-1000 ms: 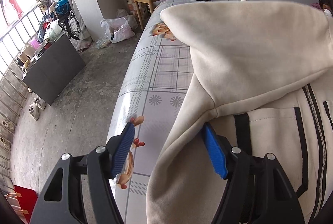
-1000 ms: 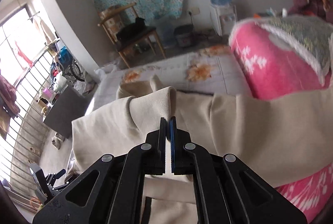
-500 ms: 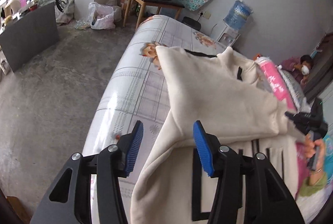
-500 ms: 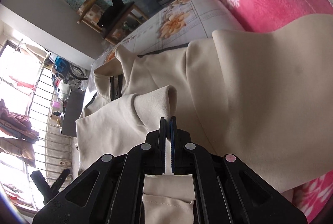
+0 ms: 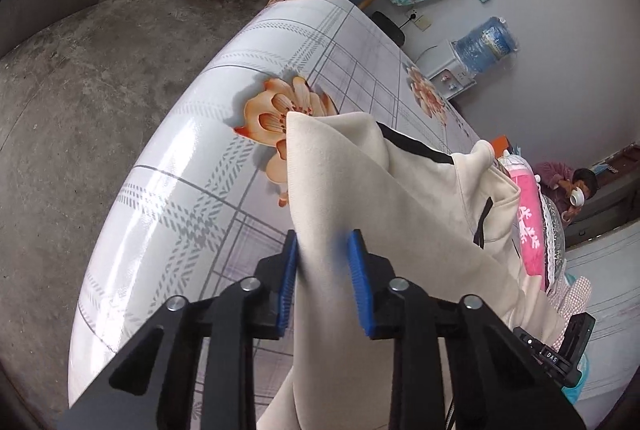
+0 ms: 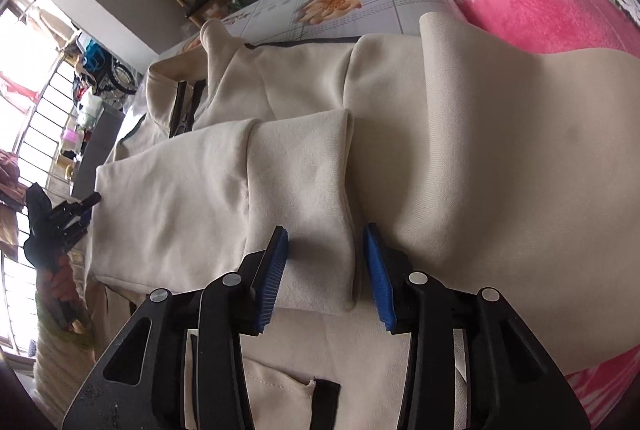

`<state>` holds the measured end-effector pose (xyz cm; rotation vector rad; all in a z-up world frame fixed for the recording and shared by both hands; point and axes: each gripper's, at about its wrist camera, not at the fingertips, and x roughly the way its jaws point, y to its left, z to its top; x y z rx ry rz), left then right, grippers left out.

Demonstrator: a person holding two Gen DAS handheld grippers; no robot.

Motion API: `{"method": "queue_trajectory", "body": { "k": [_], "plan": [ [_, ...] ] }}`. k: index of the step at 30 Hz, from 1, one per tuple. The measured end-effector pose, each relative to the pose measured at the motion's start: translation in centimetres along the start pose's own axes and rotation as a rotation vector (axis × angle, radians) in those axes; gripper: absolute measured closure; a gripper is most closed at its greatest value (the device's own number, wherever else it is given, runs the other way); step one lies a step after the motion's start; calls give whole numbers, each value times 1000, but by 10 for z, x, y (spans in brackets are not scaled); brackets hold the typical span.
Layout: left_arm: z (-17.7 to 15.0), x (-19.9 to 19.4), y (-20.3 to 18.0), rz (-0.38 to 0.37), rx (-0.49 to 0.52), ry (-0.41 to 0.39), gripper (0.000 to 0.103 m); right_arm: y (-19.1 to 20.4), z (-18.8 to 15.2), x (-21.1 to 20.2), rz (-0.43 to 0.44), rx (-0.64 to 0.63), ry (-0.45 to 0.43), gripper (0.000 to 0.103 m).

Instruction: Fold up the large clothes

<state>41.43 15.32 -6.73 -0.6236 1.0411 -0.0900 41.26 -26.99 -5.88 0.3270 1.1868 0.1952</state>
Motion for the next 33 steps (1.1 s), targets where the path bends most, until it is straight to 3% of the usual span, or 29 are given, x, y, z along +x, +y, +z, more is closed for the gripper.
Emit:
{"method": "queue_trajectory", "body": {
  "k": [2, 5, 8, 11, 15, 19, 22, 24, 28, 30, 32, 33],
  "plan": [
    [-1, -3, -9, 16, 51, -22, 95, 6, -2, 1, -39, -47, -7, 75],
    [-2, -18, -25, 38, 136, -65, 97, 10, -3, 2, -92, -77, -11, 97],
    [0, -31, -35, 59, 184, -84, 98, 15, -6, -19, -29, -58, -43, 99],
    [7, -27, -27, 83, 162, -66, 98, 21, -10, -44, 96, -36, -79, 99],
    [8, -4, -5, 92, 97, -10, 97, 14, -10, -24, 10, -40, -44, 99],
    [7, 3, 6, 74, 60, -11, 94, -2, -13, 0, 0, 9, 15, 99],
    [10, -2, 5, 76, 63, -25, 89, 1, -13, -2, -41, -8, -5, 95],
    [11, -15, 4, 104, 70, -61, 78, 4, -12, -8, -94, -14, -18, 87],
    [-4, -56, -7, 67, 139, -155, 76, 28, -15, -39, -255, -121, -144, 71],
    [-22, -65, -24, 41, 219, -144, 75, 46, -18, -43, -231, -189, -173, 65],
    [-45, -59, -44, 38, 309, -89, 73, 64, -22, -35, -180, -260, -166, 53],
    [-57, -51, -53, 50, 349, -54, 72, 71, -24, -27, -171, -294, -156, 53]
  ]
}}
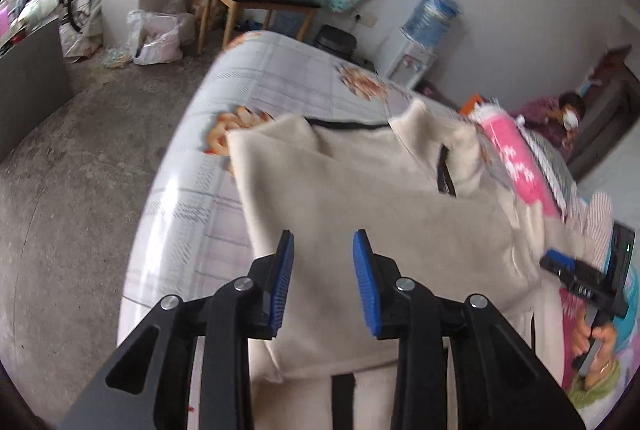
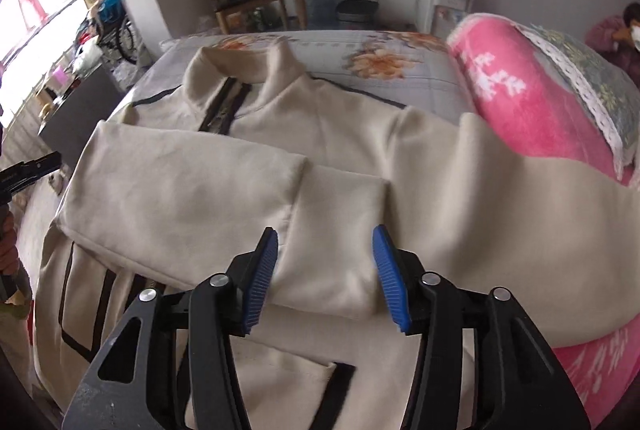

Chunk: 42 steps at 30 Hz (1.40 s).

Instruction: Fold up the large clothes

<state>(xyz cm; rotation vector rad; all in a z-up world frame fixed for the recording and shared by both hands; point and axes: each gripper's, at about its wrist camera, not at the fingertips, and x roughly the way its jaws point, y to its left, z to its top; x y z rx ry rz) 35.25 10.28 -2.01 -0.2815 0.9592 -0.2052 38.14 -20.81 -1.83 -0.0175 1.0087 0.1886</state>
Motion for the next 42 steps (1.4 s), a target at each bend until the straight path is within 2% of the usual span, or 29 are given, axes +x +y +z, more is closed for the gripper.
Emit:
{"method": "queue_trajectory", "body": {
  "k": [2, 4, 5, 7, 10, 12, 14, 16, 17, 18, 20, 21, 23, 26, 30, 34, 37, 40, 42],
  "plan": [
    [-20, 19, -21, 31, 66, 72, 70, 16, -4, 16, 25, -59, 28, 53],
    [-38, 39, -28, 101, 100, 130, 70, 20, -12, 34, 13, -75, 75, 53],
    [-44, 35, -33, 124, 141, 76, 67, 17, -15, 42, -12, -75, 100, 53],
    [-47, 35, -39, 157, 190, 91, 65, 14, -18, 39, -14, -79, 97, 52],
    [-42, 23, -46, 147, 218, 46, 62, 16, -14, 27, -28, -58, 95, 51],
    [-34, 22, -55, 138, 220, 22, 52, 26, -6, 24, -50, -95, 56, 51],
    [-27, 30, -65, 131, 212, 34, 49, 34, 3, 30, -53, -108, 38, 50],
    [-25, 46, -74, 137, 220, 62, 42, 34, 9, 45, -44, -101, 49, 50],
    [-26, 57, -76, 153, 225, 82, 38, 31, 11, 56, -99, -99, 63, 49],
    [-27, 68, -77, 178, 227, 107, 37, 24, 11, 66, -138, -87, 78, 42],
    [-31, 70, -82, 229, 260, 71, 35, 5, 14, 63, -90, 13, 84, 42],
    [-31, 70, -82, 235, 254, 87, 35, -1, 14, 56, -93, 52, 90, 42],
    [-32, 60, -81, 194, 216, 86, 35, -4, 11, 32, -78, 85, 68, 42],
    [-36, 41, -93, 172, 229, 57, 33, 7, -9, -6, -55, 48, 34, 41],
    [-51, 35, -118, 125, 265, 78, 26, 23, -56, -31, -40, 28, 83, 35],
    [-69, 55, -136, 171, 312, 115, 25, 30, -100, -30, -60, 27, 148, 28],
    [-77, 68, -139, 213, 318, 127, 24, 28, -114, -22, -102, 15, 151, 24],
    [-80, 69, -139, 245, 320, 108, 19, 32, -120, -22, -132, -29, 129, 9],
    [-78, 70, -135, 249, 295, 110, 10, 34, -123, -20, -150, -50, 125, 8]
  ]
}}
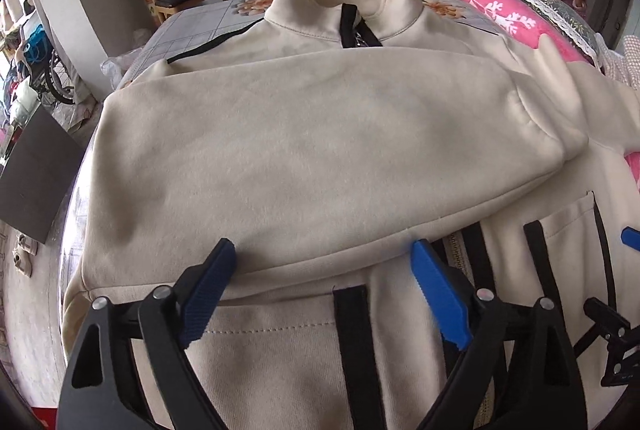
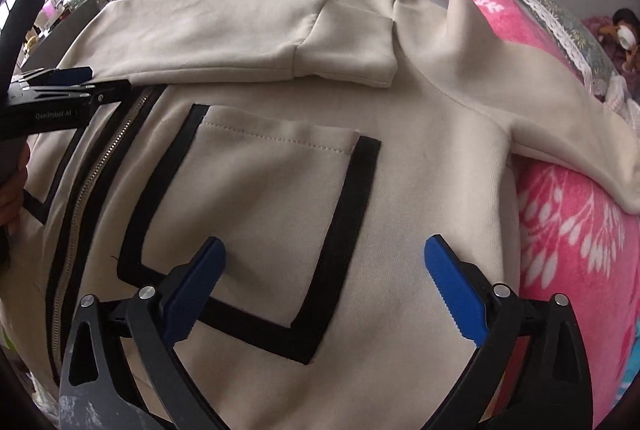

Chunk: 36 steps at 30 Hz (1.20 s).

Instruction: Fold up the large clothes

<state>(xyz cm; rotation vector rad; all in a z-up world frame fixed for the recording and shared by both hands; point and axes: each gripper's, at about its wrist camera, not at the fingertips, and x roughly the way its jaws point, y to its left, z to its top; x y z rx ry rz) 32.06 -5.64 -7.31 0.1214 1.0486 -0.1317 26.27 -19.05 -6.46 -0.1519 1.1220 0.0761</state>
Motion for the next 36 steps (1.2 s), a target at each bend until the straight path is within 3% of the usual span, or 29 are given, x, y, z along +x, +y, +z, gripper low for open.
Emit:
{"method": "queue_trajectory", "body": {
  "k": [2, 10, 13, 15, 18, 25, 30, 36],
  "plan": [
    [0, 3, 3, 7, -11, -2, 5, -4, -2, 2, 26, 20, -5, 8],
    [-1, 3, 3, 10, -7, -23, 4, -14, -1, -3, 103, 16, -11, 8],
    [-2, 3, 2, 12, -6, -32, 4, -41, 5, -29, 155, 115, -83, 8],
    [-4, 2, 2, 12, -4, -40, 4, -77, 7, -45, 176, 224, -145, 8],
    [-4, 2, 2, 12, -2, -45, 4, -154, 5, -53, 184, 449, -170, 10],
    [-7, 1, 2, 11, 1, -66, 4, -338, -37, -42, 180, 1016, -224, 33],
    [-7, 0, 2, 10, -1, -69, 4, -402, -61, -27, 134, 1191, -256, 43],
    [-7, 1, 2, 9, -1, -69, 4, -439, -74, -3, 116, 1291, -266, 50]
  ]
}}
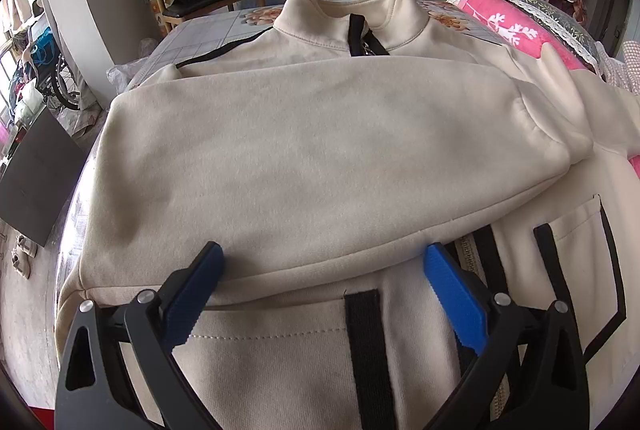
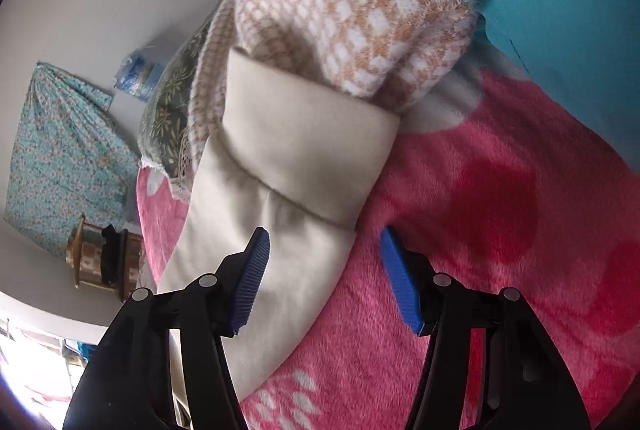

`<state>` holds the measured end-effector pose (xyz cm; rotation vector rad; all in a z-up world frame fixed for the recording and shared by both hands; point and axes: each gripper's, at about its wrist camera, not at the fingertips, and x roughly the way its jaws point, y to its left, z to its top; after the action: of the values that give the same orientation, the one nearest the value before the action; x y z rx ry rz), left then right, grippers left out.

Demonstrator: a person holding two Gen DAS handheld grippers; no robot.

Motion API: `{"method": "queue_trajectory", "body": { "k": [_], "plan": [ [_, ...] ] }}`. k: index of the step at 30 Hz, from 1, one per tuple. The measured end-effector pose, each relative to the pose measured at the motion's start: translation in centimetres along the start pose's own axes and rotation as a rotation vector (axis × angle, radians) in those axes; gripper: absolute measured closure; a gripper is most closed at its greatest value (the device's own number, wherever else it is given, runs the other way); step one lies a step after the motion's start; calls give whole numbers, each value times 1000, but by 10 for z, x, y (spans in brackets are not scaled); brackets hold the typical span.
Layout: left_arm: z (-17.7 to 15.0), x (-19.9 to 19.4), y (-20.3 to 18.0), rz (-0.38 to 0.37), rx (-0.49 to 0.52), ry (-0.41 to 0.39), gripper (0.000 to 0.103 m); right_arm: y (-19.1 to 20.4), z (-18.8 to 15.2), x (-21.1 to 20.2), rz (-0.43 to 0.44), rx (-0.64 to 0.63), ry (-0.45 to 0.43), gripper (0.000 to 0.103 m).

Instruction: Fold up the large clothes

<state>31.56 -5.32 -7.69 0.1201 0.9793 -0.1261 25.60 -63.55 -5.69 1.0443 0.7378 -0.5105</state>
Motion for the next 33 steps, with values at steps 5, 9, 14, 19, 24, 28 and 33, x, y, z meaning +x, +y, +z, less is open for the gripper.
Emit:
{"method": "queue_trajectory", "body": {
  "k": [5, 9, 14, 19, 24, 28, 33],
  "plan": [
    [0, 0, 0, 0, 0, -1, 4, -9, 10, 7, 23, 24, -29, 57],
    [0, 0, 1, -1, 0, -5, 4, -14, 12, 4, 13, 14, -45, 80],
    [-1, 0, 1, -1, 0, -4, 4, 4, 2, -31, 26, -91, -131, 95],
    [0, 0, 1, -4, 1, 1, 4, 47, -9, -89, 106, -236, -224, 96],
    [5, -40, 4, -37, 10, -97, 5, 103, -23, -144, 222, -364, -274, 96],
    [18, -51, 11, -22, -7, -126, 5, 144, -40, -166, 310, -434, -267, 96],
    [28, -7, 27, -6, -85, 9, 21, 197, -60, -161, 383, -489, -223, 96]
  ]
}}
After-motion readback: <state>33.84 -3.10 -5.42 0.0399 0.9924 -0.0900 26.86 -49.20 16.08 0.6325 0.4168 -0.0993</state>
